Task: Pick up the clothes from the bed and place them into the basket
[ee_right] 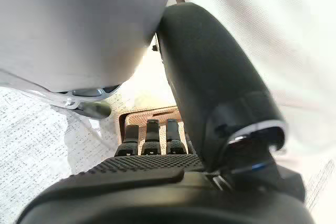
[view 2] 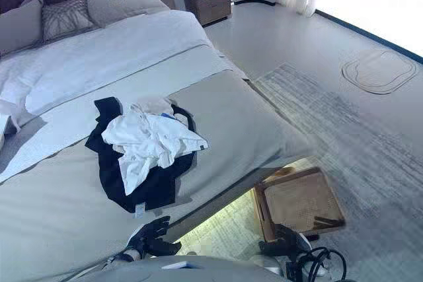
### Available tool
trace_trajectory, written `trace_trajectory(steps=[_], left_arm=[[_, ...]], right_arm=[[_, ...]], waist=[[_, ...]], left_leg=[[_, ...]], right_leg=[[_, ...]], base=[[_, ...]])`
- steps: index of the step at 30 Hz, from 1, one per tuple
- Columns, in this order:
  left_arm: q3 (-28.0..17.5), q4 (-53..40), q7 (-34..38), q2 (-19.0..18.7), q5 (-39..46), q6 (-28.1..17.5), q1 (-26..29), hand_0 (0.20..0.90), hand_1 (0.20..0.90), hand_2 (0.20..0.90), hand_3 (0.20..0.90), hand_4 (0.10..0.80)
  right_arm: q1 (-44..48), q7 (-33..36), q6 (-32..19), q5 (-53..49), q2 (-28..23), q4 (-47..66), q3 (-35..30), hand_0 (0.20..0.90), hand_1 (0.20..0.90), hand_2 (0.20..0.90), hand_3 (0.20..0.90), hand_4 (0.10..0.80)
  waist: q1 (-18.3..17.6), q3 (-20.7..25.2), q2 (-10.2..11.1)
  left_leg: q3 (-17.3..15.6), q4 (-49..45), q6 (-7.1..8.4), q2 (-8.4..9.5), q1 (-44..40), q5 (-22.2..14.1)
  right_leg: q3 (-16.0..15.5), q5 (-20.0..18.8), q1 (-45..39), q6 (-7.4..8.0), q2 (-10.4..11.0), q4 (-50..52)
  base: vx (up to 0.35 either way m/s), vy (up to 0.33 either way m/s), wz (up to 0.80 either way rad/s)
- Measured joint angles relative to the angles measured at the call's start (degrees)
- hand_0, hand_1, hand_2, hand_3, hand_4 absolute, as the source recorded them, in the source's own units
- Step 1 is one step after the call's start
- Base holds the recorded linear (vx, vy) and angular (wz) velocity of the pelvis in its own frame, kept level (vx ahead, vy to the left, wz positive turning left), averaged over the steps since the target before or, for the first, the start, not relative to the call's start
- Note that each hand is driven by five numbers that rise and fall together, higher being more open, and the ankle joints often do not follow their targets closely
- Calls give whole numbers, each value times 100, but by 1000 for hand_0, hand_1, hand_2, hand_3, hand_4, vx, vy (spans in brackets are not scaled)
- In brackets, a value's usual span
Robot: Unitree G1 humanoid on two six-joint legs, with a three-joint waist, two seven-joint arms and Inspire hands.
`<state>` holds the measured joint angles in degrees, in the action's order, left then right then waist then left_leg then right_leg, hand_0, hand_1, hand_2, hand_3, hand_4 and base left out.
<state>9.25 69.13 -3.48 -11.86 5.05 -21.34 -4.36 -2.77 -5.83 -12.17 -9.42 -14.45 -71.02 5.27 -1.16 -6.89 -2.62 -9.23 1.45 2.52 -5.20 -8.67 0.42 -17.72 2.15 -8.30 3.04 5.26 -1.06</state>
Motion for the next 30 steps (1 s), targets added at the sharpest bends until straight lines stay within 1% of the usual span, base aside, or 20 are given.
trace_trajectory(steps=[12,17,21,24,26,27,29,30], left_arm=[[4,0,-10,0,2,-3,-2,900,900,900,900,800],[4,-4,260,1,-20,-8,15,900,900,900,900,800],[11,-14,1144,-1,-477,-174,30,900,900,900,900,800],[19,-63,2198,-21,-1203,-321,95,900,900,900,900,800],[117,-197,3083,-71,-1900,-368,120,900,900,900,900,800],[130,-296,3409,-99,-2181,-354,121,900,900,900,900,800],[243,-831,4060,-322,-2864,-219,95,900,900,900,900,800],[242,-1114,4308,-451,-3129,-185,119,900,900,900,900,800]], right_arm=[[50,73,0,81,0,-68,-3,900,900,900,900,800],[59,114,-1,131,0,-68,-2,900,900,900,900,800],[60,249,-8,147,-1,-67,-2,900,900,900,900,800],[64,355,-51,145,-8,-67,-3,900,900,900,900,800],[71,456,-137,151,-14,-56,-2,900,900,900,900,800],[73,481,-184,158,-31,-45,1,900,900,900,900,800],[31,700,-255,403,-135,266,152,900,900,900,900,800],[5,812,-375,580,-235,507,249,900,900,900,900,800]], waist=[[-6,-1,-1],[-9,-4,-7],[-9,-9,-16],[-7,-33,-41],[-12,-91,-72],[-12,-109,-89],[7,-218,-128],[6,-266,-151]], left_leg=[[3,-1,0,0,-9,0],[2,-1,0,0,-12,0],[3,0,0,0,-12,0],[3,-1,0,0,-13,0],[3,-2,0,0,-15,0],[3,-3,0,0,-15,0],[7,-18,-2,-3,1,1],[10,-18,-5,-4,25,3]], right_leg=[[-1,0,-7,0,-1,1],[-1,0,-9,0,-1,1],[-1,0,-10,0,-1,1],[-1,0,-12,0,-1,2],[0,0,-11,0,0,4],[1,0,-9,0,0,4],[1,0,0,-1,0,12],[2,-1,17,-1,-3,7]], base=[[0,0,0],[0,0,0],[0,0,0],[0,0,0],[-15,1,0],[-60,1,0],[-68,-9,1],[-47,-18,1]])
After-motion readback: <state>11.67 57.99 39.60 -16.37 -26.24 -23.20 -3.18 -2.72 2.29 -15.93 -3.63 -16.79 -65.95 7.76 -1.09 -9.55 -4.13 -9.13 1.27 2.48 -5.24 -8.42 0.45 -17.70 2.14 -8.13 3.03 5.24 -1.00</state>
